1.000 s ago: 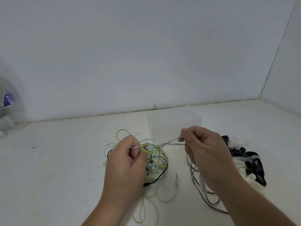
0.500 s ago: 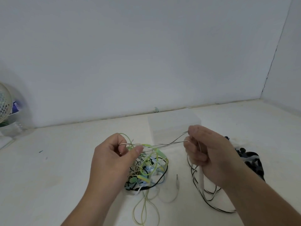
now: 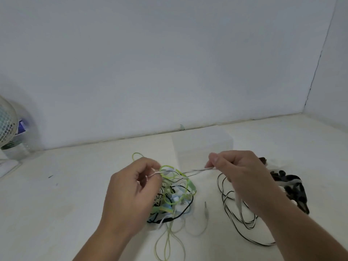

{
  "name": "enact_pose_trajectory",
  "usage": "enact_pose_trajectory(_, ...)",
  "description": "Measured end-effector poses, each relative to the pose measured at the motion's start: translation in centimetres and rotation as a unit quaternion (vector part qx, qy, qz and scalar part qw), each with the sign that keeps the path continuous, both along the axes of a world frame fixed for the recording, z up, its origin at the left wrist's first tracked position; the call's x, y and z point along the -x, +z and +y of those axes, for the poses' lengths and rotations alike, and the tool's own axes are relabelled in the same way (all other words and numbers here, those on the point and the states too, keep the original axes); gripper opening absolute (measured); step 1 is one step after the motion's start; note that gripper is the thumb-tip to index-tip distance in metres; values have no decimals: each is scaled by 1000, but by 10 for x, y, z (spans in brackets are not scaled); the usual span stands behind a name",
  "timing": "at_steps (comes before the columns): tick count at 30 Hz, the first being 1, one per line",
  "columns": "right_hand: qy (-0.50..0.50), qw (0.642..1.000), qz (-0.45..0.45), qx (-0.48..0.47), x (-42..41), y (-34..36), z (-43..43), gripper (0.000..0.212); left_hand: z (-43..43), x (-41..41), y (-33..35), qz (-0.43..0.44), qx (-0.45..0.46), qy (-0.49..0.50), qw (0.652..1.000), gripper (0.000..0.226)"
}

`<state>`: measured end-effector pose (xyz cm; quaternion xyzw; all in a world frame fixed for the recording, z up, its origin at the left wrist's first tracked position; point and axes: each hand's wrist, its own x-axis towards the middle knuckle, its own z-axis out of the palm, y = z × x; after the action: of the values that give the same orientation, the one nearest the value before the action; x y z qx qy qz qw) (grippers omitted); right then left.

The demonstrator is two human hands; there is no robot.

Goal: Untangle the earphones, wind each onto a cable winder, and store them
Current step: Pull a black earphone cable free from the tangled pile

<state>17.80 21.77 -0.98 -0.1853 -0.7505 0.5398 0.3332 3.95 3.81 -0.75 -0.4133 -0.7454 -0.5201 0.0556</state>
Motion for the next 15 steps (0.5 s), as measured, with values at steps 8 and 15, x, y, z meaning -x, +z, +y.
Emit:
enact_pose_trajectory(8, -16, 995, 60, 76, 5, -4, 5, 33, 1, -3, -1, -67, 204, -93, 972, 45)
enact_pose_trajectory(15, 3, 993, 72, 97, 0, -4, 8, 13, 2, 4, -3, 45, 6, 51, 998, 15)
